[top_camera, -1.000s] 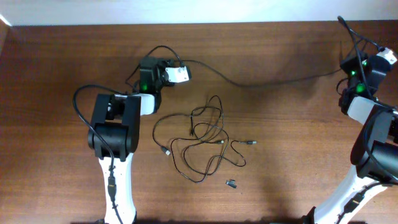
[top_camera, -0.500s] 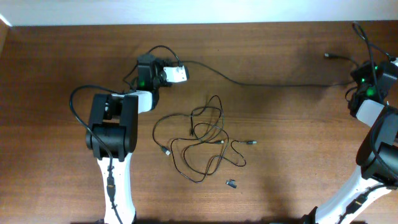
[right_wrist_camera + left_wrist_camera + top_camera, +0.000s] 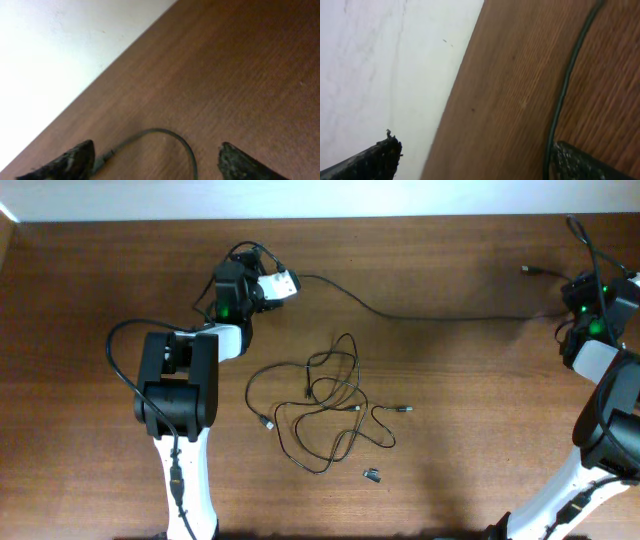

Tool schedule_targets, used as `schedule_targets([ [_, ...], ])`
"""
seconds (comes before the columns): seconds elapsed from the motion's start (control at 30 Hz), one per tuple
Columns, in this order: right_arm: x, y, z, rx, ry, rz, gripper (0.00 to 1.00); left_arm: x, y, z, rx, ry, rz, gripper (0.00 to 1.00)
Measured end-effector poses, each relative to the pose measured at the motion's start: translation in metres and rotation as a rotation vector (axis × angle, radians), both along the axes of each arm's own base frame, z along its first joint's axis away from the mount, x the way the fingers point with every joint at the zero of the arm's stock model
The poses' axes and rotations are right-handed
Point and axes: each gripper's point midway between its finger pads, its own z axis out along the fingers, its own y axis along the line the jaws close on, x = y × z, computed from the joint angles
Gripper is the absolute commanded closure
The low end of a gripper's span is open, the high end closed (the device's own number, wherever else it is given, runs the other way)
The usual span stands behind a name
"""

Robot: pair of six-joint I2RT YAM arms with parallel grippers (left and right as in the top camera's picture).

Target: Untangle cables

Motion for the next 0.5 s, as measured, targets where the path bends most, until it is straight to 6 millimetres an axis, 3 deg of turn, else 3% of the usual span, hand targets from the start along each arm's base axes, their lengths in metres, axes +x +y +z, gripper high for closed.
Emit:
schedule_targets([
  [0.13,-0.008,-0.002,0.021,0.001,0.005,-0.008,0.11,-0.018,0.001,-0.009,-0.198,0.210,0.104,0.01],
  [0.33,-0.023,-0.013,0.043,0.009,0.010,-0.026,0.06,-0.091,0.007,-0.013,-0.233,0.616,0.197,0.01],
  [0.43,-0.027,-0.005,0.049,0.014,0.034,0.012,0.04,-0.106,0.013,0.007,-0.243,0.658,0.223,0.01],
  [0.47,-0.032,0.001,0.067,0.002,0.038,0.031,0.02,-0.105,0.013,0.030,-0.257,0.620,0.221,0.01],
  [0.5,-0.036,0.004,0.072,0.001,0.053,0.038,0.01,-0.110,0.010,0.057,-0.287,0.604,0.205,0.01],
])
